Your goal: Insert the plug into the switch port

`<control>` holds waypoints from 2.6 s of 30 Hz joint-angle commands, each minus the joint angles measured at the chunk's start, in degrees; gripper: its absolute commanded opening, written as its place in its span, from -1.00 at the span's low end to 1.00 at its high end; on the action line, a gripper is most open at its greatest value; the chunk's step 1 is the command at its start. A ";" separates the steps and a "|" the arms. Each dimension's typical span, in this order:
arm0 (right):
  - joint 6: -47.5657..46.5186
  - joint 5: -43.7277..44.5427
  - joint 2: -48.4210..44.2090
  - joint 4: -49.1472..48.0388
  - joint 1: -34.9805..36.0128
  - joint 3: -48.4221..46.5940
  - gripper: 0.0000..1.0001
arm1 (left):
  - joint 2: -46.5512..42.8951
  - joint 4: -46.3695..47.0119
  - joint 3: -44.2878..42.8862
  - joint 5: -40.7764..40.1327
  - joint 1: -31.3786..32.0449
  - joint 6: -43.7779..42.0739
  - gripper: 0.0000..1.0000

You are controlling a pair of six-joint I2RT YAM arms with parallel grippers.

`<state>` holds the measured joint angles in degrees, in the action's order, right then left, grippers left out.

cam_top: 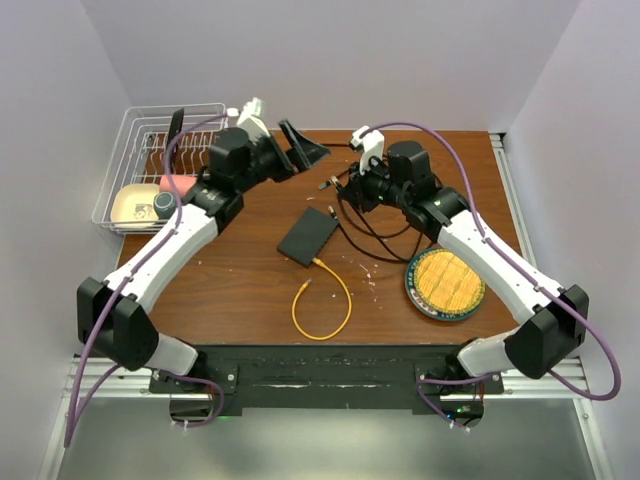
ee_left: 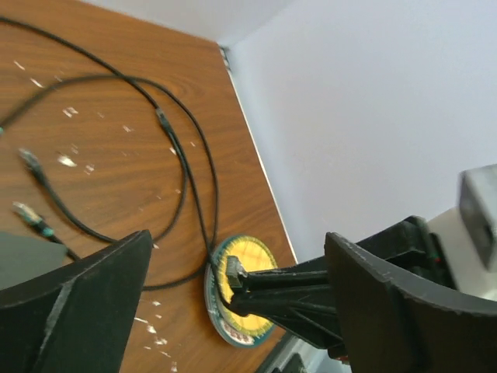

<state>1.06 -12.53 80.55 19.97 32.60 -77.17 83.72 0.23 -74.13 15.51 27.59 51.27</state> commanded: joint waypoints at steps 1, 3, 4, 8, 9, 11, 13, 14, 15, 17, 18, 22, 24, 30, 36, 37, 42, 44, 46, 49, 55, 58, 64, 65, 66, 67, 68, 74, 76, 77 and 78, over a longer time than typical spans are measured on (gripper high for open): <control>-0.71 0.85 -2.77 0.16 0.01 2.28 -1.00 | -5.49 -2.14 0.91 -1.88 -6.31 -6.95 1.00; -2.38 0.67 -2.77 0.16 0.10 3.77 -1.00 | -6.03 -4.17 1.44 -2.32 -7.72 -9.33 1.00; -2.38 0.41 -2.68 0.25 0.10 4.13 -1.00 | -5.77 -5.14 1.27 -2.41 -8.51 -12.47 1.00; -1.85 -0.21 -0.32 0.69 0.01 6.15 -1.00 | -1.99 -12.26 -1.97 -3.55 -8.79 -19.79 1.00; -1.50 -0.21 0.30 0.86 0.01 6.50 -1.00 | -0.85 -14.79 -2.42 -3.38 -8.79 -20.93 1.00; -1.41 0.23 1.88 1.21 0.18 7.03 -1.00 | 2.31 -17.18 -3.04 -4.17 -8.79 -23.05 0.99; -1.50 0.58 4.52 2.00 0.18 7.29 -1.00 | 5.03 -18.60 -2.87 -4.26 -8.79 -24.28 0.98; -1.50 0.93 5.31 2.62 0.36 7.21 -1.00 | 5.83 -18.86 -2.43 -4.08 -8.79 -24.46 0.98; -1.50 1.11 7.14 2.88 0.62 7.20 -1.00 | 6.71 -18.86 -2.25 -3.65 -8.79 -24.55 0.98; -1.50 2.07 8.65 3.24 1.23 7.20 -1.00 | 9.26 -19.30 -1.99 -3.29 -8.79 -24.81 0.98; -1.50 2.51 9.18 3.15 1.85 7.38 -1.00 | 10.05 -18.95 -1.81 -2.68 -8.79 -24.81 0.97; -1.41 4.80 12.52 3.15 3.78 8.17 -1.00 | 14.71 -18.16 -1.37 -1.18 -8.79 -25.25 0.97; -1.50 6.02 13.13 2.36 4.92 9.04 -1.00 | 16.81 -17.63 -1.19 -0.13 -8.79 -25.51 0.97; -1.50 7.44 15.07 1.22 7.04 11.33 -1.00 | 21.30 -16.32 -0.32 3.12 -8.79 -25.95 0.95; 0.52 10.42 18.67 -0.28 8.62 12.48 -1.00 | 23.59 -12.63 2.23 6.81 -8.79 -23.85 0.88; 0.61 10.69 19.11 -0.28 8.62 12.39 -1.00 | 23.85 -12.45 2.67 7.25 -8.79 -23.67 0.87; 1.40 12.45 22.27 -0.02 8.62 10.99 -1.00 | 24.82 -11.13 3.99 8.75 -8.70 -22.97 0.85; 1.75 12.45 22.54 -0.45 8.71 10.72 -1.00 | 25.00 -10.78 4.60 9.19 -8.70 -23.05 0.84; 2.01 12.45 23.16 -0.80 8.71 10.63 -1.00 | 24.82 -10.43 5.22 9.54 -8.70 -22.88 0.82; 2.10 12.45 24.12 -0.89 8.80 10.02 -1.00 | 24.56 -9.55 6.01 9.89 -8.70 -22.53 0.81; 2.37 11.92 25.00 -1.51 8.80 8.88 -1.00 | 24.82 -9.02 6.71 10.86 -8.70 -22.17 0.77; 2.28 12.09 25.53 -1.60 8.88 8.35 -1.00 | 25.08 -8.84 6.98 11.12 -8.70 -22.17 0.76; 2.37 12.45 27.20 -1.16 8.88 6.86 -1.00 | 25.17 -8.40 7.51 11.56 -8.70 -22.09 0.72; 2.54 12.45 27.11 -1.16 8.80 6.68 -1.00 | 25.26 -8.32 7.59 11.65 -8.70 -22.09 0.71; 2.54 12.45 26.76 -1.24 8.97 6.68 -1.00 | 25.17 -8.40 7.77 11.74 -8.70 -22.09 0.71; 2.63 12.45 26.50 -1.42 8.97 6.68 -1.00 | 25.17 -8.23 7.86 11.83 -8.70 -22.09 0.68; 2.63 12.45 26.24 -1.51 8.97 6.50 -1.00 | 25.26 -8.14 7.95 11.91 -8.70 -22.09 0.68; 2.81 12.45 26.32 -0.72 8.88 4.92 -1.00 | 25.52 -7.79 8.47 12.35 -8.70 -22.17 0.65; 2.72 12.45 26.32 -0.63 9.06 4.39 -1.00 | 25.53 -7.70 8.65 12.44 -8.70 -22.17 0.63; 2.72 12.45 26.32 -0.46 8.97 4.31 -1.00 | 25.61 -7.61 8.65 12.44 -8.70 -22.17 0.62; 2.63 12.45 26.23 -0.45 9.06 4.04 -1.00 | 25.70 -7.61 8.74 12.44 -8.70 -22.17 0.61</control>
<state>2.66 -0.82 107.53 19.86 41.25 -70.22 108.79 -8.80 -66.04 25.52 18.79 28.49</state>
